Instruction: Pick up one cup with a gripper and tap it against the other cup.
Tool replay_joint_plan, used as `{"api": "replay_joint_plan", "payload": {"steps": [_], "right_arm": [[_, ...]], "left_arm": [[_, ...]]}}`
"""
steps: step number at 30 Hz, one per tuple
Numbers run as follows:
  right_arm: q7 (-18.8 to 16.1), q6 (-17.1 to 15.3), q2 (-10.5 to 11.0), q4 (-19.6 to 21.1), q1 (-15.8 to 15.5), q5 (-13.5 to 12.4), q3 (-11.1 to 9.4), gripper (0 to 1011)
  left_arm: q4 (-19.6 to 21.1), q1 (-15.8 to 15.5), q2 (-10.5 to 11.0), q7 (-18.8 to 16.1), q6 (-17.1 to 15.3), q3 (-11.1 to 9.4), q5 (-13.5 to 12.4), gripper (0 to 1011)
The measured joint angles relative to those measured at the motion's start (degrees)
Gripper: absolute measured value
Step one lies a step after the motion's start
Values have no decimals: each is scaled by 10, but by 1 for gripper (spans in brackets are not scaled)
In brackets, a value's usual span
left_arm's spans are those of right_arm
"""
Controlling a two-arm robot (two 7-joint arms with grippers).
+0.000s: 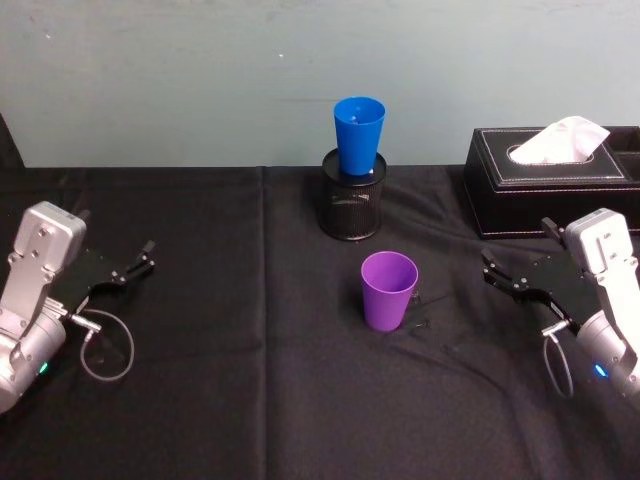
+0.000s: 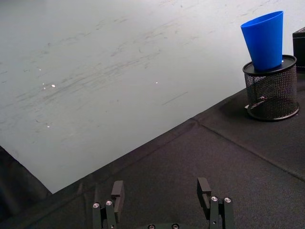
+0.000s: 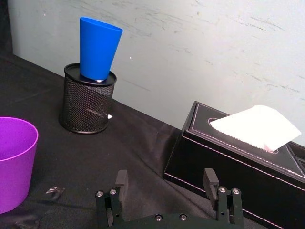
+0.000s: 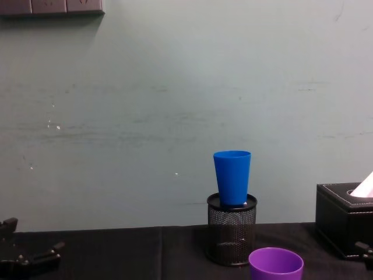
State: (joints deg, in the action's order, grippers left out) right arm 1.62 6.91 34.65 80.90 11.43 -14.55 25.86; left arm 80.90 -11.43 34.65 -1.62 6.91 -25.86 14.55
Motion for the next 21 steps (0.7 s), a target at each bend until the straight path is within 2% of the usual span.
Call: {"api": "replay_joint_plan", "payload": {"steps": [21], "right_arm": [[0,0,0,0,0,0,0,1003]], "left_arm": [[0,0,0,0,0,0,0,1000]]}}
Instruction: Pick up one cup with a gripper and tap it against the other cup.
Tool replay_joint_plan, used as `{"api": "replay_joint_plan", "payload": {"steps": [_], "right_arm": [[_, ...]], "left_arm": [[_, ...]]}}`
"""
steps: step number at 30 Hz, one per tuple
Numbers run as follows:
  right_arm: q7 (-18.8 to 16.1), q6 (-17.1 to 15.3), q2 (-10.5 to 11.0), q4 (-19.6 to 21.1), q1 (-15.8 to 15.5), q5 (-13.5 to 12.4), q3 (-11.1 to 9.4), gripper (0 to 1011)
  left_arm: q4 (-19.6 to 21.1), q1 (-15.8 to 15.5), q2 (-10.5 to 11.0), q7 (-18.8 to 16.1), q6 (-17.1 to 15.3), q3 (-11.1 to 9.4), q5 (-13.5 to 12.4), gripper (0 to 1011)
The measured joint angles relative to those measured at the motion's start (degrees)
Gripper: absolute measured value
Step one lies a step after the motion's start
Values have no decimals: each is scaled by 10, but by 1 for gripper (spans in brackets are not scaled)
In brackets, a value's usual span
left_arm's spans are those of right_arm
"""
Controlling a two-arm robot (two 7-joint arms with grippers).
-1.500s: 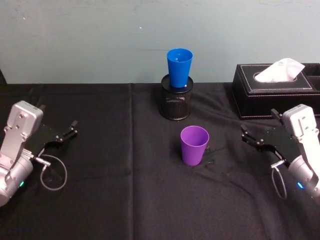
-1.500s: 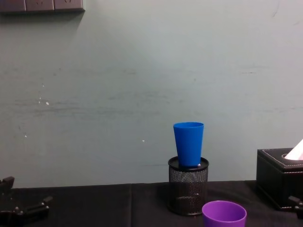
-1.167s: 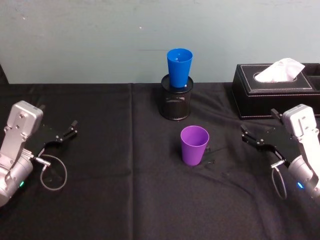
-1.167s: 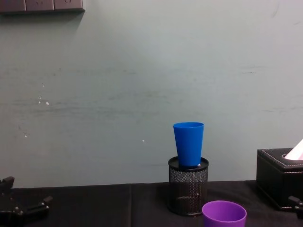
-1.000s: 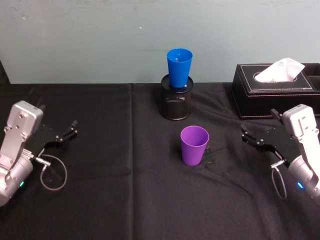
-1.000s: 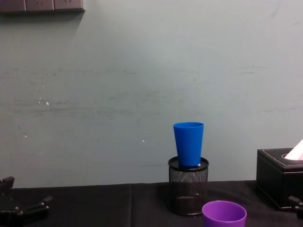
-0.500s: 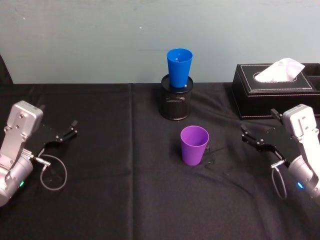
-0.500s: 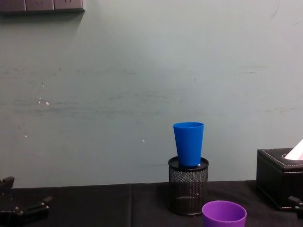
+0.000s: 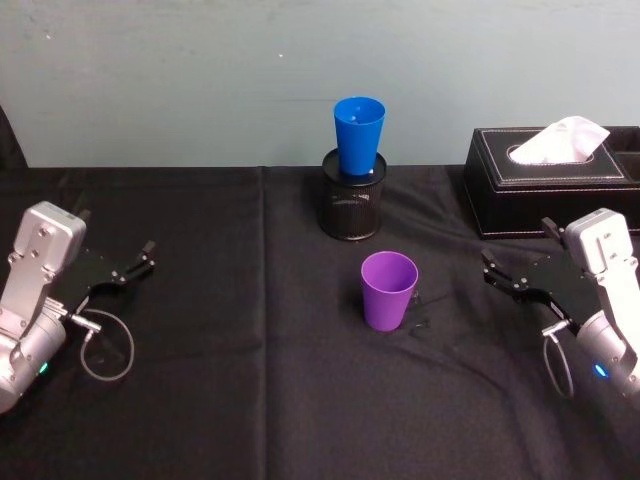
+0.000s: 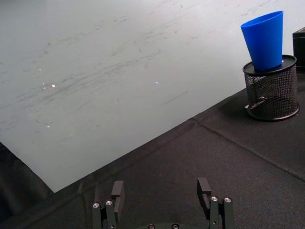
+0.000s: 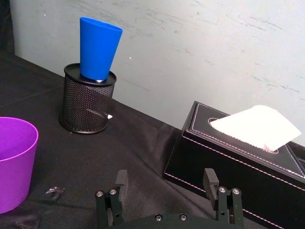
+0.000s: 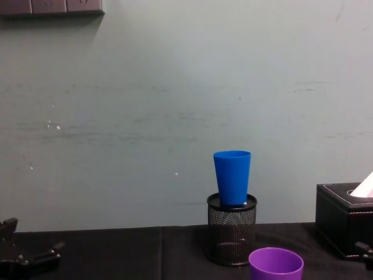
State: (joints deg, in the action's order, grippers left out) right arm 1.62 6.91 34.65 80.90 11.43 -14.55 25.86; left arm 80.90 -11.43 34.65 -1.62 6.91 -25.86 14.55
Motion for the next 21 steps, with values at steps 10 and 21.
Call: {"api": "replay_joint_plan", "payload": {"steps": [10,21], "right_arm": [[0,0,0,0,0,0,0,1003],[-1,-1,1,2,-2,1,-1,1003]], "left_arm": [[0,0,0,0,0,0,0,1000],[0,0,0,0,0,0,0,1000]]}}
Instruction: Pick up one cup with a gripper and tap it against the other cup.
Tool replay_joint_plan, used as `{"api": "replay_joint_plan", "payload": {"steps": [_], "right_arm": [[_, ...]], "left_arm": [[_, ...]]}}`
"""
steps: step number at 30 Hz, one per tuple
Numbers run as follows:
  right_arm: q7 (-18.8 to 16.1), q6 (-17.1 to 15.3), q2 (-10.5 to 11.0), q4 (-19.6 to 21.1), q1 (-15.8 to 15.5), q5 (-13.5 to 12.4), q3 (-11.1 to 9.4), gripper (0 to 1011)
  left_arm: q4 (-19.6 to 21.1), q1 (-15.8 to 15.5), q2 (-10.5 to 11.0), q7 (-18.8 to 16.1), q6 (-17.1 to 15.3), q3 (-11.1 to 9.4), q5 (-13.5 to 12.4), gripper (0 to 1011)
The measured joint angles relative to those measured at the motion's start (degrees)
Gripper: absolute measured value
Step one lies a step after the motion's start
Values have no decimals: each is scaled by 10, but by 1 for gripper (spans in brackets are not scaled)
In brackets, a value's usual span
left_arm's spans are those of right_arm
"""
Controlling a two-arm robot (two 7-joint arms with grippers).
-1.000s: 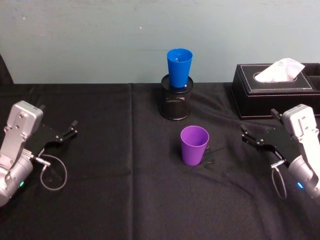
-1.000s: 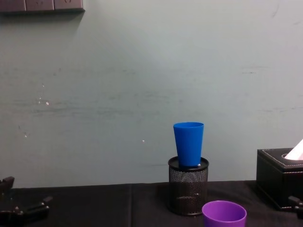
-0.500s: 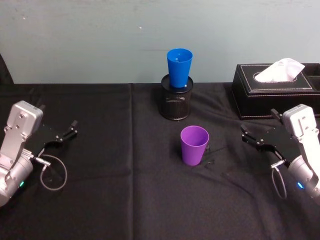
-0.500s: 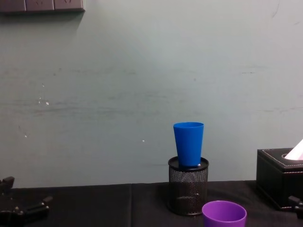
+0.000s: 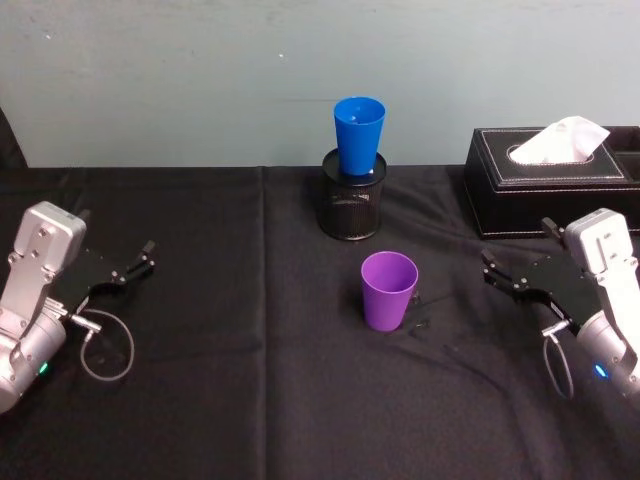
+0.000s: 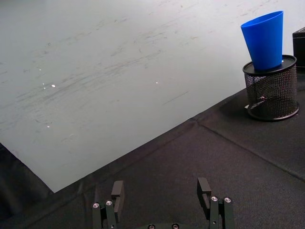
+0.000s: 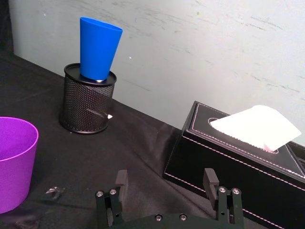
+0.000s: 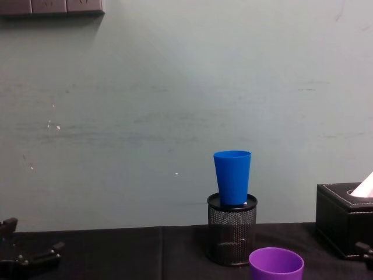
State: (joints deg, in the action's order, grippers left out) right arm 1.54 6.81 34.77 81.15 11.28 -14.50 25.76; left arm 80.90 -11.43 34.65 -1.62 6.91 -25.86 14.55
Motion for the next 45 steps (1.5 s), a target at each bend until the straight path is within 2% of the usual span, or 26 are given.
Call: {"api": "replay_joint_plan", "payload": {"steps": [6,10,13,14,18,21,27,32,36,45], "right_arm": [[-13,-11,16,34,-23,-1,-11,1003],[-31,-19,30,60,-44,-10,-18,1003],[-66,-23,42,82,-66,-32,-24,1003],[-66,-23,42,82,-66,-32,-24,1003],[-114,-22,46,96,-79,-62,-25,1003],[-144,-22,41,97,-79,-77,-21,1003],[-181,-32,18,85,-62,-85,-10,1003],[-198,-43,-4,66,-41,-85,-1,1003],[-214,-44,-30,38,-17,-82,7,1003],[-224,-52,-74,-13,19,-68,17,1003]], "left_arm": [[0,0,0,0,0,0,0,1000],[0,0,0,0,0,0,0,1000],[0,0,0,0,0,0,0,1000],[0,0,0,0,0,0,0,1000],[0,0,0,0,0,0,0,1000],[0,0,0,0,0,0,0,1000],[0,0,0,0,0,0,0,1000],[0,0,0,0,0,0,0,1000],[0,0,0,0,0,0,0,1000],[0,0,0,0,0,0,0,1000]]}}
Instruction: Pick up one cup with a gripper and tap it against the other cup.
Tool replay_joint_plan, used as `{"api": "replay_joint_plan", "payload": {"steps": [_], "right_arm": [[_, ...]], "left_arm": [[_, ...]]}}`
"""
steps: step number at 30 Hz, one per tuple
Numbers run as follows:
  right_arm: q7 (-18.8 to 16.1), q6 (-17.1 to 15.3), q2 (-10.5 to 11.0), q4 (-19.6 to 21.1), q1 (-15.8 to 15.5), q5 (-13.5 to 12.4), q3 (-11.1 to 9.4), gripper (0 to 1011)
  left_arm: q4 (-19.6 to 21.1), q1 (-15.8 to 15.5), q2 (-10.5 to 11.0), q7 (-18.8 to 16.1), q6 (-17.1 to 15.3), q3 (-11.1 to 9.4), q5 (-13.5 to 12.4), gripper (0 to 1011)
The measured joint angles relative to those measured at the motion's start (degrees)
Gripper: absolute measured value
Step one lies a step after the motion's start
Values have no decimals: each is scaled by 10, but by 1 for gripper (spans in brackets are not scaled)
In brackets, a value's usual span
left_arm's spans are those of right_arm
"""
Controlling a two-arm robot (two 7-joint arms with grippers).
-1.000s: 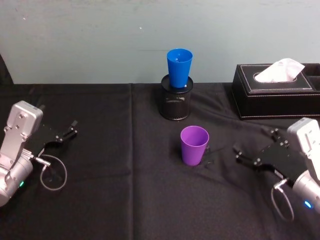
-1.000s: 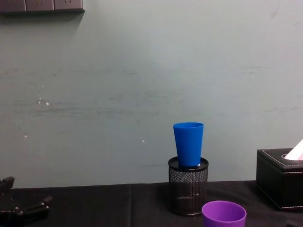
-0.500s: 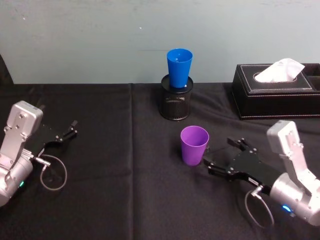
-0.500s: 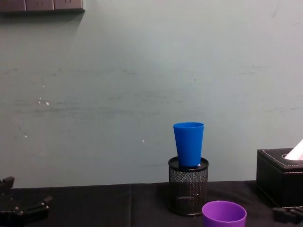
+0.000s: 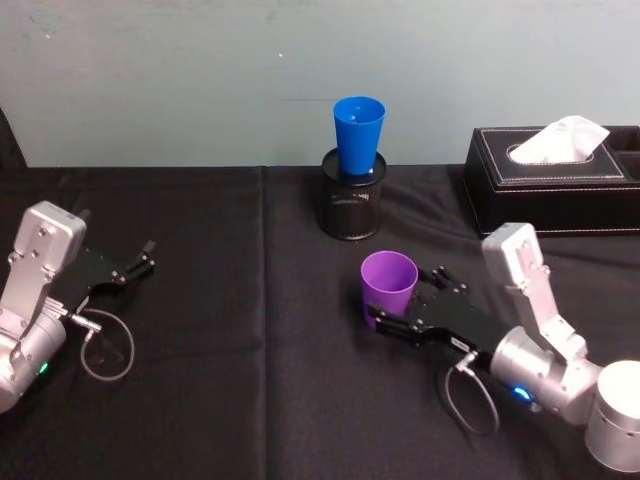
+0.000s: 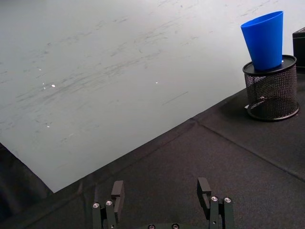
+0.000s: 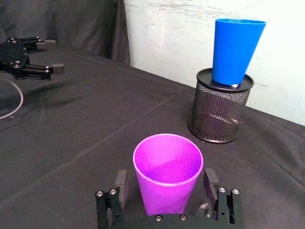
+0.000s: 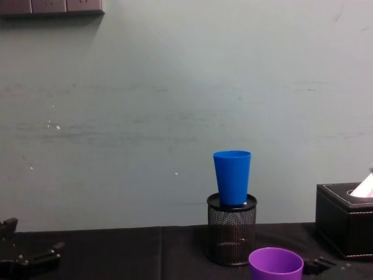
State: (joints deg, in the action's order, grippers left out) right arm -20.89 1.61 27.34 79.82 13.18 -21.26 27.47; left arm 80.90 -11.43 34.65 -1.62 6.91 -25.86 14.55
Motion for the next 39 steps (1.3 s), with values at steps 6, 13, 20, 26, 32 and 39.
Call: {"api": "replay_joint_plan", "payload": {"steps": [6,13,20,26,32,39], "right_arm": [[-2,6,-26,-31,17,11,1,1003],[1,13,-47,-51,21,15,-10,868],[1,13,-53,-50,16,14,-23,756],[-1,11,-42,10,-4,14,-40,736],[-3,-27,-27,74,-10,20,-52,736],[-11,-74,-13,120,-6,28,-59,736]], "left_arm": [[0,0,0,0,0,0,0,1000],[0,0,0,0,0,0,0,1000],[0,0,0,0,0,0,0,1000],[0,0,0,0,0,0,0,1000],[0,0,0,0,0,0,0,1000],[0,0,0,0,0,0,0,1000]]}}
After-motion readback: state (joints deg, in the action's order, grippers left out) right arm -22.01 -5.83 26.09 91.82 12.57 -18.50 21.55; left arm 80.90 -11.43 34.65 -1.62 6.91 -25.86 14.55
